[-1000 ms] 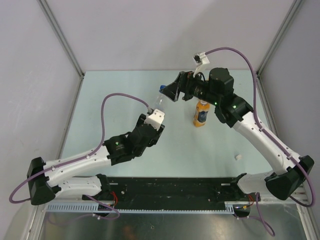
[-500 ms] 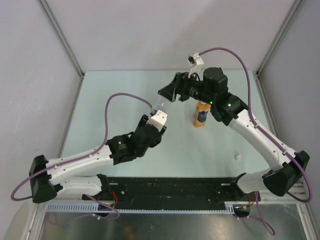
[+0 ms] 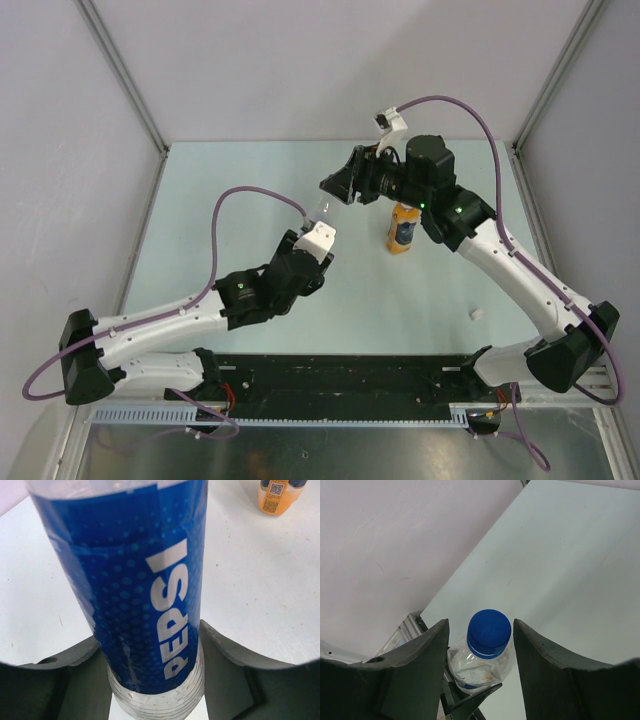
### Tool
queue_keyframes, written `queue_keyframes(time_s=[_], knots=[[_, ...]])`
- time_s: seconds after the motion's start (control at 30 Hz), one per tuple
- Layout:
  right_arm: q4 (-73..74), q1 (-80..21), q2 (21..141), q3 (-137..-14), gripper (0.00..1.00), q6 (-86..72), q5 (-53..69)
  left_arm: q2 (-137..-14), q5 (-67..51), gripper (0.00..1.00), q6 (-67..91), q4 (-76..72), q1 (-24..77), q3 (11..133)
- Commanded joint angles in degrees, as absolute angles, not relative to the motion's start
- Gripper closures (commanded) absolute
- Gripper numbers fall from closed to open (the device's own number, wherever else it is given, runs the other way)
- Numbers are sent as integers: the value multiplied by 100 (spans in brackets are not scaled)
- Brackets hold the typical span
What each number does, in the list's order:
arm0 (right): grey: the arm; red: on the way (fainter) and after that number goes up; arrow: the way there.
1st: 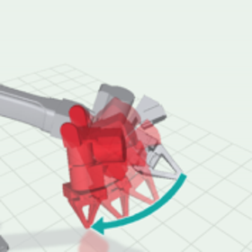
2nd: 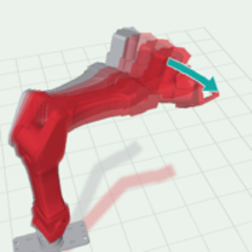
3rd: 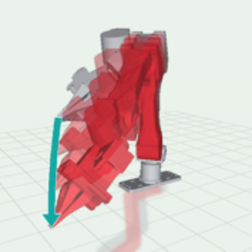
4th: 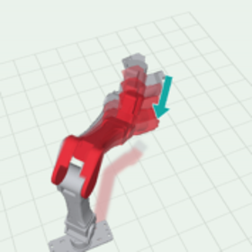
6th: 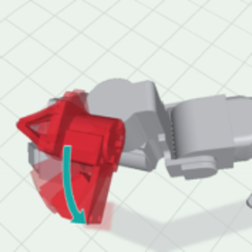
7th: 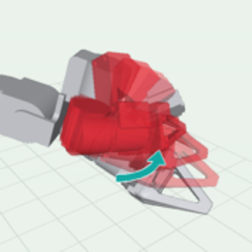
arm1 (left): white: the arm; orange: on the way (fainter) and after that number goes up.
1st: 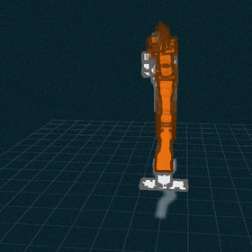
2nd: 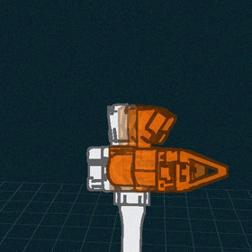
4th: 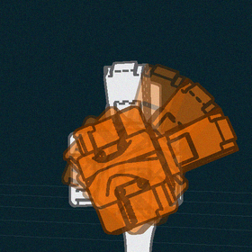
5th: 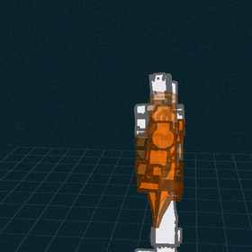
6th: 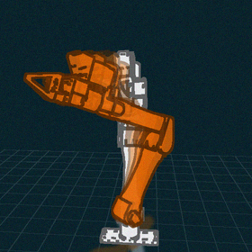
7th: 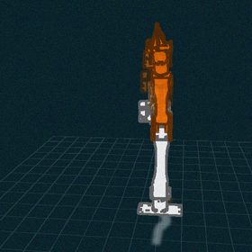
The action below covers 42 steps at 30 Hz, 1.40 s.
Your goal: Unscrew the bottle caps
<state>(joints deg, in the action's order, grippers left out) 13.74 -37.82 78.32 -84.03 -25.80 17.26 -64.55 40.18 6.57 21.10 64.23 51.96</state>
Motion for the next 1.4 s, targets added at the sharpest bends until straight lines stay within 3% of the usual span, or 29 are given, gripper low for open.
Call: queue_keyframes(time_s=[0.0, 0.5, 1.37], knots=[[1413, -3785, 7752, -8676, 43, -2512, 1673, -6456, 4198, 100, 712, 2114, 6501, 5429], [1348, -3662, 7709, -8577, 79, -2548, 1730, -6536, 4214, 100, 694, 2164, 6532, 5446], [1319, -3436, 7512, -8487, 92, -2469, 1856, -6623, 4033, 100, 752, 2173, 6530, 5387]])
